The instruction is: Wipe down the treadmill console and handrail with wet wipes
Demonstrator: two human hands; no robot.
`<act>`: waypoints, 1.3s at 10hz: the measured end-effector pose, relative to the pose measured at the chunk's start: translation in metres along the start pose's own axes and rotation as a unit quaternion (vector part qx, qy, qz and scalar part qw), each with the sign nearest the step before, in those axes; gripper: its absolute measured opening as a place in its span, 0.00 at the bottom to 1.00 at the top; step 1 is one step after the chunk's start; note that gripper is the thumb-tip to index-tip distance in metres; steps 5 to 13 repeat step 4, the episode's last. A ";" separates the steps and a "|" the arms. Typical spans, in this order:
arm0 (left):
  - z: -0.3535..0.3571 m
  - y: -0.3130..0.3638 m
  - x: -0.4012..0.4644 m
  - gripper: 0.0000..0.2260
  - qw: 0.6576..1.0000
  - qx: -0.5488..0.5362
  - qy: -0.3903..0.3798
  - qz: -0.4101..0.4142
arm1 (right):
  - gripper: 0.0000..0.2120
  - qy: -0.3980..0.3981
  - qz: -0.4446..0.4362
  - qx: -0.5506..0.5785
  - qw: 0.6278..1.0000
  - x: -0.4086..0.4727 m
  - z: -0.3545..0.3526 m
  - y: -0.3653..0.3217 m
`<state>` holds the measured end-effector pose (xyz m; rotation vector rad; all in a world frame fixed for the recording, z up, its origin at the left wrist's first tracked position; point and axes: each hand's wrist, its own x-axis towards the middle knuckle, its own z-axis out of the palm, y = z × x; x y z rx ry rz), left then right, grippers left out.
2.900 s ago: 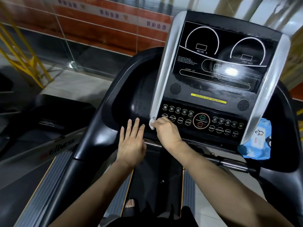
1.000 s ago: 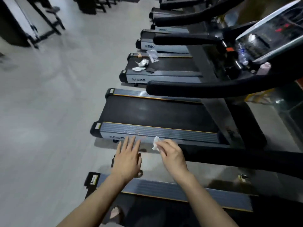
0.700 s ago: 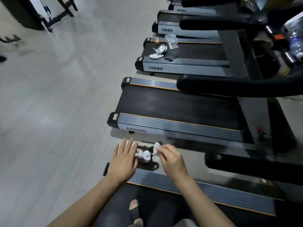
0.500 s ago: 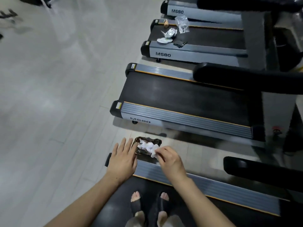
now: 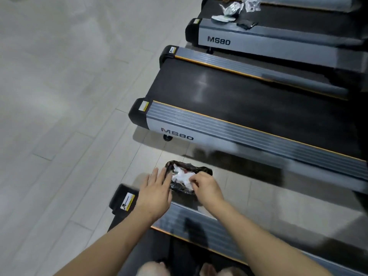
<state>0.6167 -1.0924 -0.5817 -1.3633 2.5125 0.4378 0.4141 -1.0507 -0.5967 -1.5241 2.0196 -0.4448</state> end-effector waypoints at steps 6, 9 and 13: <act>0.176 -0.044 0.136 0.29 0.998 0.060 -0.006 0.002 | 0.15 -0.104 0.013 -0.127 0.986 0.123 0.167 0.138; 0.176 -0.044 0.136 0.29 0.998 0.060 -0.006 0.002 | 0.15 -0.104 0.013 -0.127 0.986 0.123 0.167 0.138; 0.176 -0.044 0.136 0.29 0.998 0.060 -0.006 0.002 | 0.15 -0.104 0.013 -0.127 0.986 0.123 0.167 0.138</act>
